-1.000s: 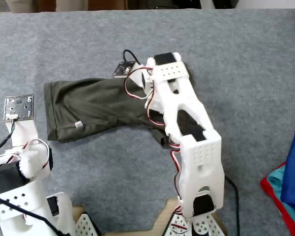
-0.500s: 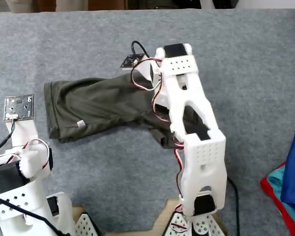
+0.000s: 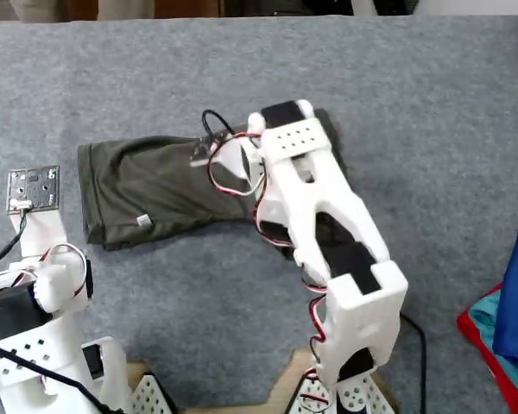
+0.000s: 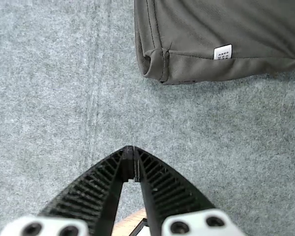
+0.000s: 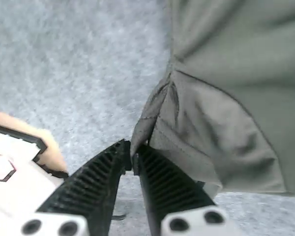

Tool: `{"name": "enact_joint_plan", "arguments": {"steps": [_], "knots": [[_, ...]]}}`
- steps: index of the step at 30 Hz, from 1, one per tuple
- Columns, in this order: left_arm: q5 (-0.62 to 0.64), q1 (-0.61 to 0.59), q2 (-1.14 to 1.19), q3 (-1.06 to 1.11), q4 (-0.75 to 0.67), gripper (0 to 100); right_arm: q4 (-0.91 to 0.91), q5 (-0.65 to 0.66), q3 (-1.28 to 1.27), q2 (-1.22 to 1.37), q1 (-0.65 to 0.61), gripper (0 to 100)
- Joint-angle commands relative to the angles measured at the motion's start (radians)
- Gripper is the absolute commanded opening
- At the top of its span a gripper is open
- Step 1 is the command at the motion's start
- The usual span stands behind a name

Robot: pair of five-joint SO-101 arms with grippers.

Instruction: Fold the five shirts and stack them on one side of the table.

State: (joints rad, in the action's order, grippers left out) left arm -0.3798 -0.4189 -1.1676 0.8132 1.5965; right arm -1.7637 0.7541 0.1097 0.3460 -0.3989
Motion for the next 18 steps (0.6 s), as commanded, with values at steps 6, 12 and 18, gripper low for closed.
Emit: {"name": "enact_joint_plan", "arguments": {"steps": [6,12,18], "knots": [[-0.008,-0.009,-0.01,-0.006,-0.008,2,-0.003,0.014,-0.021,-0.076,-0.007,17.6],[-0.008,-0.009,-0.01,0.0,-0.008,2,-0.02,0.094,-0.024,-0.077,0.002,22.1],[-0.008,-0.009,-0.01,0.003,-0.008,2,-0.021,0.173,-0.038,-0.159,0.068,22.1]]}}
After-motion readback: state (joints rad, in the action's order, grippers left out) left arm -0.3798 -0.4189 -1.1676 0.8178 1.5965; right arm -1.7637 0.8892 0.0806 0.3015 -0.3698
